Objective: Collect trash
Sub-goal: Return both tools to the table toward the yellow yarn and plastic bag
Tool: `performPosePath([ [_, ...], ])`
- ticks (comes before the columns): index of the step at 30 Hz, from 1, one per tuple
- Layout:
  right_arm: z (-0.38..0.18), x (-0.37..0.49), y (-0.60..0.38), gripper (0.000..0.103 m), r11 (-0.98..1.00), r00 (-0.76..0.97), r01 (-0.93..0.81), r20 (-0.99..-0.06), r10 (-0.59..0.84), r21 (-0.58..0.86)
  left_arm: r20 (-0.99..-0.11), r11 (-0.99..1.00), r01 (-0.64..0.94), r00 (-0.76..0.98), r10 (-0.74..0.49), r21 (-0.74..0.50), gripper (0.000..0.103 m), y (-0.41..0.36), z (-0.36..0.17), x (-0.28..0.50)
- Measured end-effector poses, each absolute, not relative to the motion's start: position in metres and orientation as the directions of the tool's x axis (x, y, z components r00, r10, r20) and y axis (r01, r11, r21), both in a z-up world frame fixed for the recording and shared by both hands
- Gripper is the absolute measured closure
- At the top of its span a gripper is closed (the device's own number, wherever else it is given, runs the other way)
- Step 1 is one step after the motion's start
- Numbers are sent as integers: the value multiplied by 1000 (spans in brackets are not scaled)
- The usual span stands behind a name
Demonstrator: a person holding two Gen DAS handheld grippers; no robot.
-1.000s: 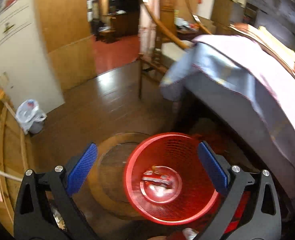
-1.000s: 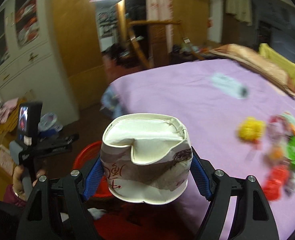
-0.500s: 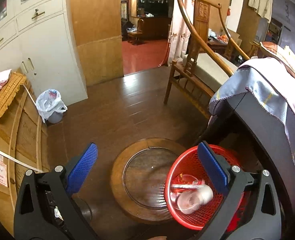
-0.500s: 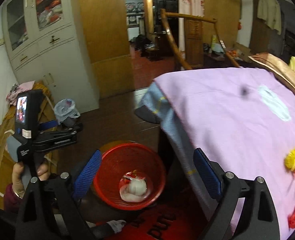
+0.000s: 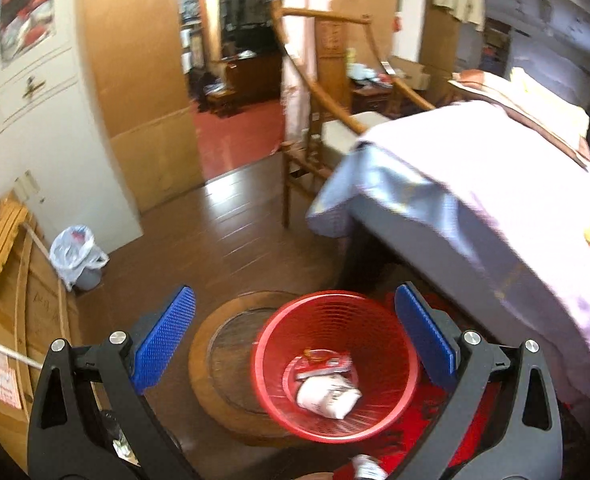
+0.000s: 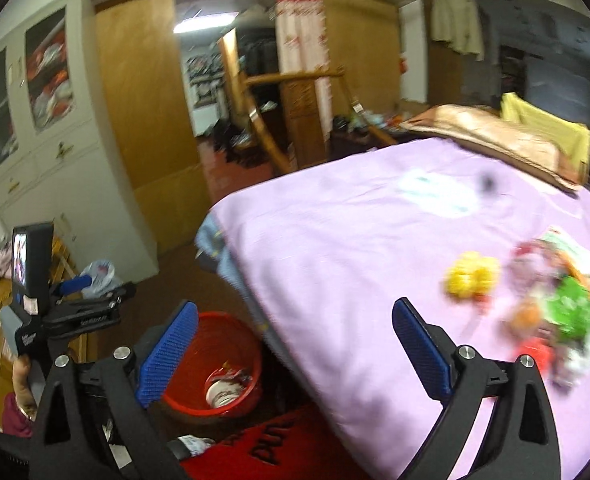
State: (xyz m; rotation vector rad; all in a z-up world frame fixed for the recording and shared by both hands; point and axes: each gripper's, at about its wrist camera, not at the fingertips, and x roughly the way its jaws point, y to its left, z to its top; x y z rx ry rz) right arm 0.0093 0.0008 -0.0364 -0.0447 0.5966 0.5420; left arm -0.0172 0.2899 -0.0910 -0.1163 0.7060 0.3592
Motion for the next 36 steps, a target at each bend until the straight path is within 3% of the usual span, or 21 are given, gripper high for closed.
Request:
performPosePath([
  [11, -32, -11, -168, 6, 955, 854, -204, -438, 281, 215, -659, 992, -93, 741, 128, 88, 7, 151, -77, 7],
  [24, -80, -1, -278, 6, 945, 861, 23, -487, 147, 326, -694, 982, 149, 720, -24, 120, 7, 21, -76, 101],
  [36, -94, 23, -288, 6, 935, 829, 38, -533, 167, 352, -785, 973, 178, 619, 6, 148, 7, -31, -98, 195],
])
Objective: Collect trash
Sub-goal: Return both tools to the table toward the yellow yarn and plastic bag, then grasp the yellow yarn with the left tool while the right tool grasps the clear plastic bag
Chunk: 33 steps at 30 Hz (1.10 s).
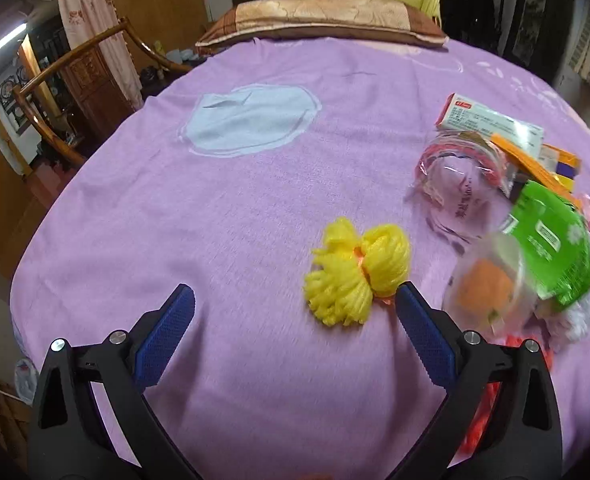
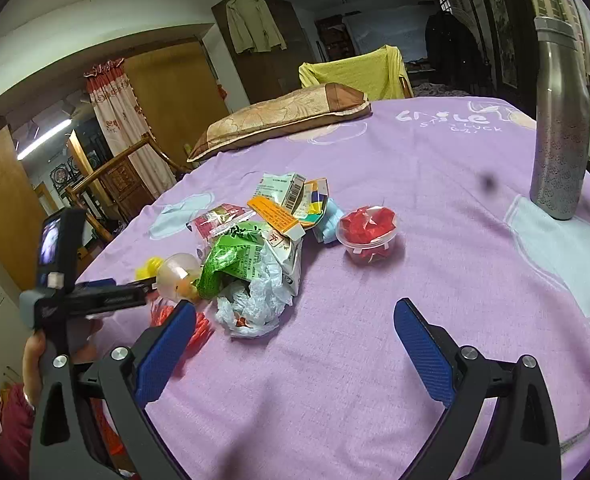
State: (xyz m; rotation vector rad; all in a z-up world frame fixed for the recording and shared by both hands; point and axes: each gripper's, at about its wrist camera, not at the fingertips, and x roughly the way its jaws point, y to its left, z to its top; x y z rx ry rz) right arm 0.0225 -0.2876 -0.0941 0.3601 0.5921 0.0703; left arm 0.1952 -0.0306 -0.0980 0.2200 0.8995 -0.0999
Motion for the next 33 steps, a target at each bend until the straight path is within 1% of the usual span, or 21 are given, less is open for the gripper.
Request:
performPosePath([
  [7, -96, 38, -279, 6, 944, 801, 30, -573, 174, 329, -846, 977, 213, 521, -117, -4, 6, -28, -106, 226],
  [13, -95, 53, -255, 6, 967, 769, -15, -615, 174, 255, -834, 978, 209, 536, -132, -20, 7, -24, -102, 220],
  [15, -96, 59, -250, 6, 972, 752, -23, -636, 172, 236, -821, 983, 171, 550, -152, -67, 7, -13, -100, 221],
  [17, -99, 69, -244, 6, 975, 727, -30, -664, 174, 222, -807, 982, 118, 559, -191, -151, 7, 3, -98, 223],
  [19, -101, 77, -240, 6, 978, 711, -34, -682, 170, 208, -786, 970, 106, 570, -240, -218, 7, 13, -96, 222],
  [21, -102, 85, -237, 6, 981, 705, -27, -692, 155, 193, -784, 970, 109, 572, -241, -218, 7, 13, -96, 220],
  [23, -105, 91, -237, 12, 980, 685, -32, -709, 164, 196, -789, 973, 120, 571, -228, -195, 7, 8, -95, 218],
  [24, -107, 94, -237, 20, 975, 671, -46, -717, 190, 215, -789, 973, 131, 569, -232, -192, 7, 6, -95, 217],
  [25, -109, 95, -238, 34, 973, 664, -51, -721, 200, 224, -788, 971, 142, 567, -240, -194, 7, 6, -94, 217],
  [26, -109, 95, -238, 44, 971, 662, -54, -720, 209, 232, -786, 967, 156, 564, -253, -199, 7, 5, -94, 217],
  [27, -109, 93, -240, 59, 967, 665, -61, -713, 225, 248, -784, 965, 166, 562, -263, -205, 7, 5, -94, 216],
  [28, -109, 91, -242, 63, 963, 669, -64, -705, 235, 260, -779, 960, 179, 561, -278, -214, 7, 4, -93, 215],
  [29, -108, 87, -244, 63, 960, 683, -63, -690, 240, 271, -775, 958, 186, 562, -287, -219, 7, 4, -94, 216],
  [33, -99, 72, -251, 62, 959, 750, -48, -624, 219, 278, -755, 942, 217, 563, -335, -256, 7, 4, -90, 218],
])
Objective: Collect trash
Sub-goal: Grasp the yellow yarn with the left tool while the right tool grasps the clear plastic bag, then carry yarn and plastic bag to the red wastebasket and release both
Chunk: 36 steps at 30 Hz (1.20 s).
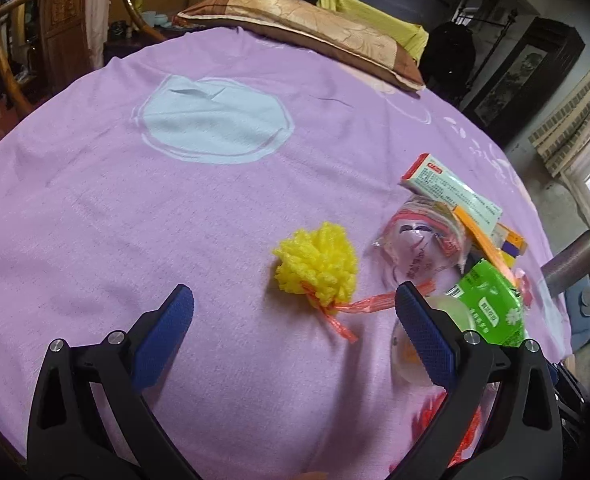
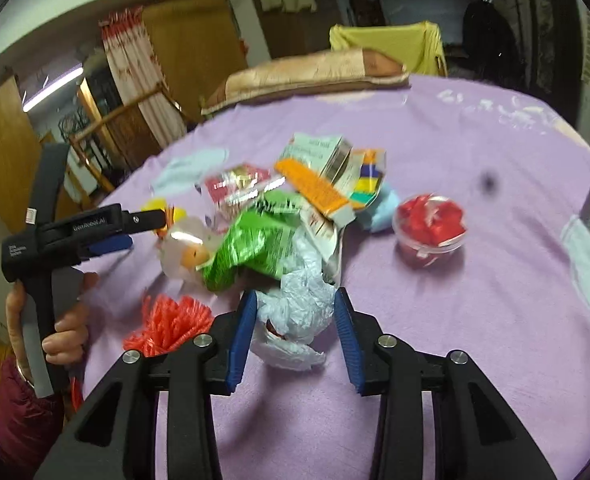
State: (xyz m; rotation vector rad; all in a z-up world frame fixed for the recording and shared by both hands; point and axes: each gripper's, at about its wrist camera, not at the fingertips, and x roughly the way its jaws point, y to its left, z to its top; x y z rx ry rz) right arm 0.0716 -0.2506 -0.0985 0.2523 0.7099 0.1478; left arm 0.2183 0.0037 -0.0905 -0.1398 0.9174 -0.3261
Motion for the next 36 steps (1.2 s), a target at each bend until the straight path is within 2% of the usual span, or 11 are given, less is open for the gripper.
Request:
performPosePath([
  [4, -97, 71, -251, 32, 967, 758, -19, -626, 181, 255, -774, 950, 232, 556, -304, -207, 7, -9, -90, 224],
  [8, -102, 80, -250, 31, 965, 725, -12, -663, 189, 261, -813, 971, 217, 546, -204, -98, 7, -26, -94, 236],
  [10, -104, 83, -250, 31, 963, 714, -12, -672, 196, 268, -816, 971, 217, 540, -207, -102, 19, -29, -95, 241],
  [12, -106, 83, -249, 31, 964, 710, -17, -676, 198, 265, -809, 968, 235, 549, -209, -91, 43, -31, -95, 238],
  [14, -106, 84, -246, 31, 969, 705, -18, -684, 187, 246, -805, 955, 276, 539, -248, -109, 56, -32, -95, 232],
  [18, -109, 88, -234, 31, 977, 681, -57, -708, 188, 204, -780, 936, 313, 541, -314, -160, 62, -26, -89, 219],
  [20, -109, 87, -230, 44, 981, 682, -67, -709, 180, 185, -762, 936, 306, 561, -323, -172, 62, -18, -81, 213],
  [21, -109, 87, -230, 65, 979, 679, -76, -709, 189, 188, -754, 938, 300, 572, -323, -173, 62, -14, -76, 209],
  [22, -110, 87, -230, 73, 977, 677, -81, -709, 198, 195, -748, 939, 296, 580, -322, -175, 62, -11, -72, 206],
  [28, -94, 56, -259, 80, 946, 755, -48, -608, 245, 322, -703, 946, 281, 640, -310, -162, 62, 16, -42, 175],
  [36, -65, 33, -264, 82, 929, 788, -91, -544, 288, 360, -660, 957, 215, 693, -290, -195, 62, 69, -23, 134],
])
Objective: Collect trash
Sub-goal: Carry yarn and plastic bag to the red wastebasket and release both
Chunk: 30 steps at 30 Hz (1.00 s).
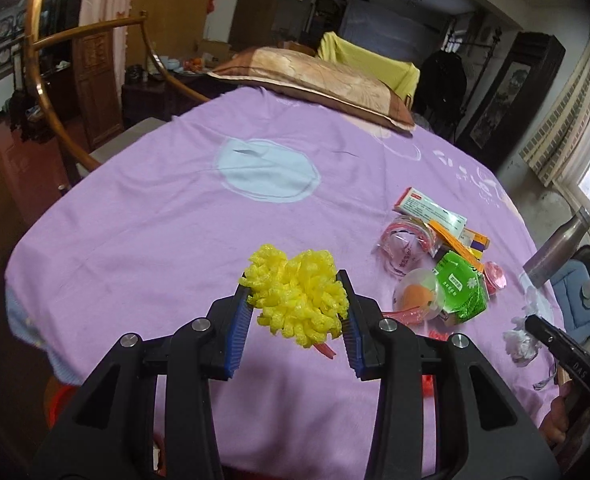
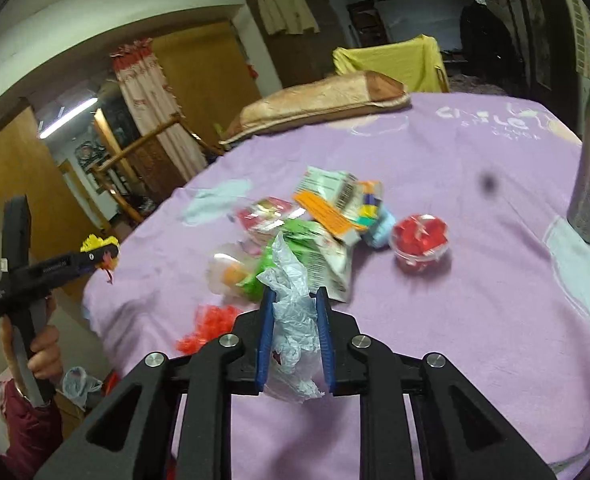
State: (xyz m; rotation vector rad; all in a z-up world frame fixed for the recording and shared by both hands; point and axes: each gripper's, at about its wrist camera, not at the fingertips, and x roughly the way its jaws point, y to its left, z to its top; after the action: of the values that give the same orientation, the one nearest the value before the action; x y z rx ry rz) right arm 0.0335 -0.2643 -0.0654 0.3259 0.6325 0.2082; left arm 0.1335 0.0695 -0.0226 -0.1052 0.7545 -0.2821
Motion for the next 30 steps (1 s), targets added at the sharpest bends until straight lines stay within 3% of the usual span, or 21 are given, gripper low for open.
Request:
performPosePath([
  [8, -45, 24, -226, 82, 914, 771, -187, -524, 363, 359, -656, 976, 104, 726, -205, -190, 62, 139, -31, 89],
  [14, -34, 22, -175, 82, 906, 736, -278, -535, 415, 321, -701, 984, -42, 707, -93, -173, 60, 209, -68, 59],
  [16, -33, 23, -154, 82, 897, 715, -315, -544, 440, 312, -733, 984, -102, 680, -37, -144, 46, 228, -90, 54],
  [17, -32, 25, -145, 82, 892, 704, -331, -549, 450, 308, -751, 983, -135, 661, -4, -124, 29, 235, -101, 53],
  [18, -32, 26, -135, 82, 888, 694, -345, -554, 460, 304, -764, 980, -175, 644, 38, -99, 19, 243, -112, 51],
  [24, -28, 29, -65, 82, 844, 608, -459, -596, 525, 276, -761, 964, -261, 635, 132, -50, 8, 276, -133, 36],
  [30, -36, 34, 21, 82, 765, 474, -583, -650, 593, 274, -728, 926, -378, 633, 262, 5, 7, 314, -136, 17],
])
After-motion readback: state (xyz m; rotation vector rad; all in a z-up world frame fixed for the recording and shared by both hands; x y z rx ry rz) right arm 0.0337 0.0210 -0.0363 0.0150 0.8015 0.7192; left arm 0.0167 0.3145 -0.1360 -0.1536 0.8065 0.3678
